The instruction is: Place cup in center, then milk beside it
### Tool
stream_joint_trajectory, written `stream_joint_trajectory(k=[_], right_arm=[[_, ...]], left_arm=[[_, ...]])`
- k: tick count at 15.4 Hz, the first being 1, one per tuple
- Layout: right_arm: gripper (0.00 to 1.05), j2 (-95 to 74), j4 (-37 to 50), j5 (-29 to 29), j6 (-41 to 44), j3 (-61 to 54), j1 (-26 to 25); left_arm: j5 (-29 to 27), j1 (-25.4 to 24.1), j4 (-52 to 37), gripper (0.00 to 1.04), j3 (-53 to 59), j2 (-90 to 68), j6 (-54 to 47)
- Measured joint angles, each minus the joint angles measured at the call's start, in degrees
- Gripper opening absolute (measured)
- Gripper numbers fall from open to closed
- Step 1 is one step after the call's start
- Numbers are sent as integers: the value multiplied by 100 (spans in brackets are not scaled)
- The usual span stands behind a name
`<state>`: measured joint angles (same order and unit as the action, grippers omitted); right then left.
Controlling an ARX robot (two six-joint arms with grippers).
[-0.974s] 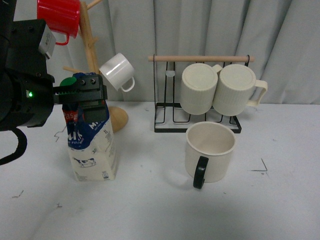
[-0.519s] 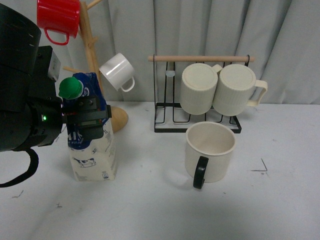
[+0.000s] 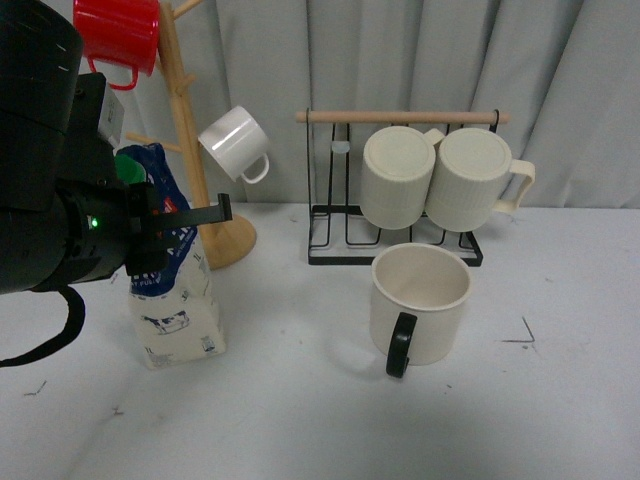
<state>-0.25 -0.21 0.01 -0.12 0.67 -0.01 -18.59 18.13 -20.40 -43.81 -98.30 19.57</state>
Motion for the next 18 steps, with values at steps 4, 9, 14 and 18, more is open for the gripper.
stream_joint_trajectory(k=[4,9,14,18], right_arm=[[98,0,0,0,-2,0,0],[98,0,0,0,-2,0,0],[98,0,-2,0,-2,0,0],[98,0,0,0,-2,0,-2]], left_arm=[[-144,474,358,2,-175,98,-2],[-286,1117,323,2,-789,-170,-2],[-378,1316,431,2,-1025,-658,-2],[-472,1440,363,2,-1523,-920,-2]])
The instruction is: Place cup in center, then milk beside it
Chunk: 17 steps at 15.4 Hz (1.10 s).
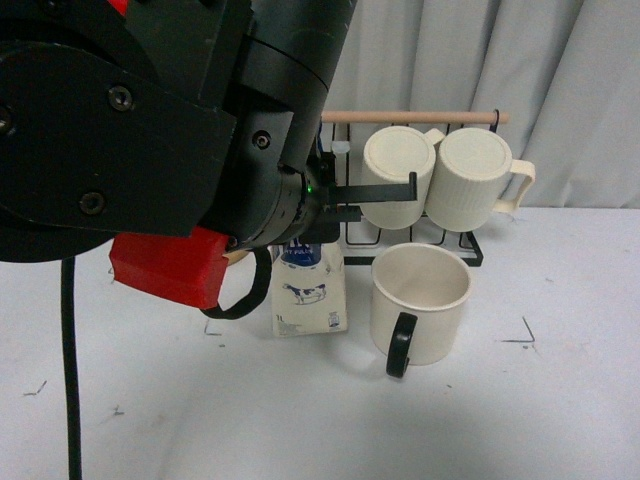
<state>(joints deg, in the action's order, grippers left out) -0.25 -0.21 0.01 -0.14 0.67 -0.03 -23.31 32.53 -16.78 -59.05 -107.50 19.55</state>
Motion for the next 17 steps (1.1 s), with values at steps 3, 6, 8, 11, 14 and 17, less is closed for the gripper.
stream_joint_trajectory(k=[3,6,8,11,14,17], right_arm=[[98,0,0,0,0,0,2],[98,0,0,0,0,0,2],[98,0,0,0,0,0,2],[98,0,0,0,0,0,2],[98,0,0,0,0,0,2],[98,0,0,0,0,0,0]], left_arm=[[46,68,48,2,-85,-216,0],[63,122,35,2,-157,-243,0],[90,146,2,11,-203,-275,0],[109,166,-92,44,-354,-273,-2],[256,133,-13,75,-302,-188,0],[553,63,348,99,-85,330,83]])
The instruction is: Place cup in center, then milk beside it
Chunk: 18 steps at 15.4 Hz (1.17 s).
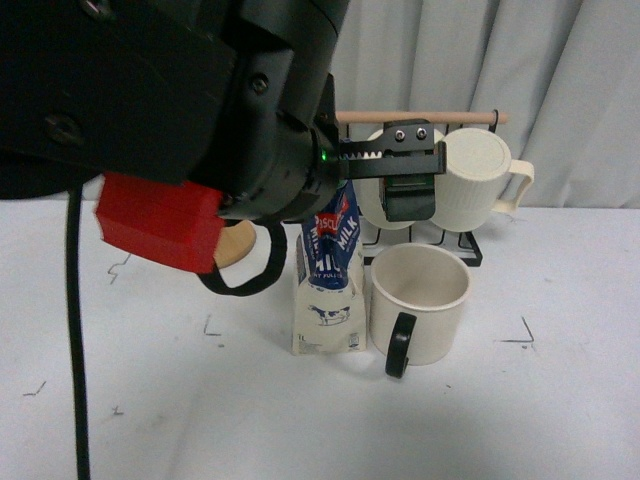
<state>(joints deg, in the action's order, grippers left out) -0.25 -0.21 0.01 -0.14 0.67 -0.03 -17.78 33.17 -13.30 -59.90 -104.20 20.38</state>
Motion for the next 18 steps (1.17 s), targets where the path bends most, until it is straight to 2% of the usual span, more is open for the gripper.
stream_joint_trajectory(k=[5,7,10,11,12,14,16,18], right_arm=[[98,0,-2,0,0,0,2],[98,0,0,0,0,0,2],[98,0,0,0,0,0,2],[98,0,0,0,0,0,2],[98,0,-2,0,0,0,2],[98,0,0,0,0,0,2],[98,0,-2,0,0,0,0],[98,0,-2,-2,0,0,0]], left_arm=[[691,15,715,98,568,1368,356],[761,-127,413,98,984,2142,385],[643,-472,411,98,1558,3388,26],[98,-608,-568,91,2022,3753,-433],[-229,-883,-1187,80,2610,4266,-1029],[-144,-1604,-1620,55,3674,5302,-1679],[385,-1902,-1652,28,4330,5689,-1897],[649,-2208,-1646,5,4708,6122,-1937]])
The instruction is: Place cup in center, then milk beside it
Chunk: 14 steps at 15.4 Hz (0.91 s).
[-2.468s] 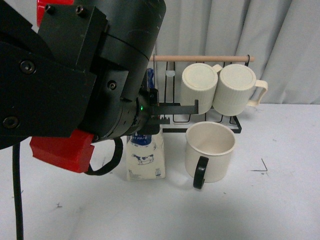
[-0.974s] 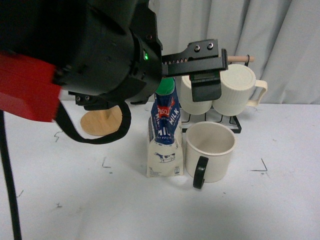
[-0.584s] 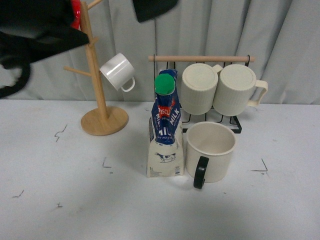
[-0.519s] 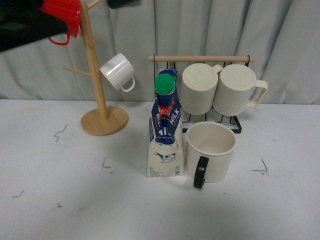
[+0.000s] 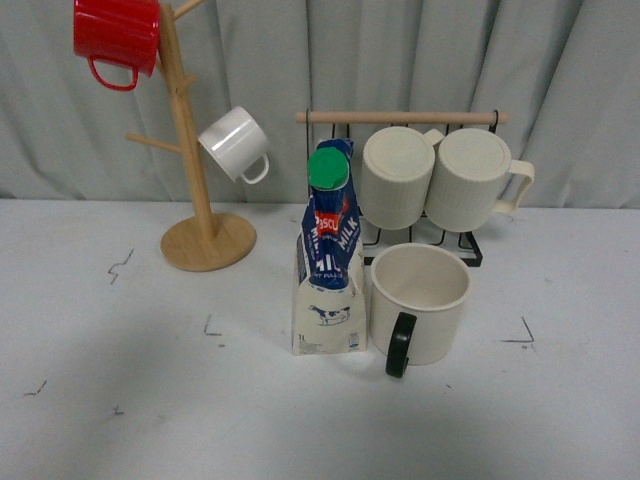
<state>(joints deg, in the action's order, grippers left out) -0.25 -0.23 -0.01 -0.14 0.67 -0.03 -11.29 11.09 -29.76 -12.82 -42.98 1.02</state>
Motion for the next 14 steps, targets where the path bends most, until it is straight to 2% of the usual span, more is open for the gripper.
stream_joint_trajectory(k=[1,5,7,14], right_arm=[[98,0,2,2,0,0,0],[98,0,0,0,0,0,2],[98,0,2,0,0,0,0],[98,0,2,0,0,0,2]], left_arm=[[114,-136,11,2,157,236,-9],[525,-516,295,2,654,964,-13],[1043,-1119,535,2,831,1366,-15],[1134,-1099,1047,2,1220,2312,-20]])
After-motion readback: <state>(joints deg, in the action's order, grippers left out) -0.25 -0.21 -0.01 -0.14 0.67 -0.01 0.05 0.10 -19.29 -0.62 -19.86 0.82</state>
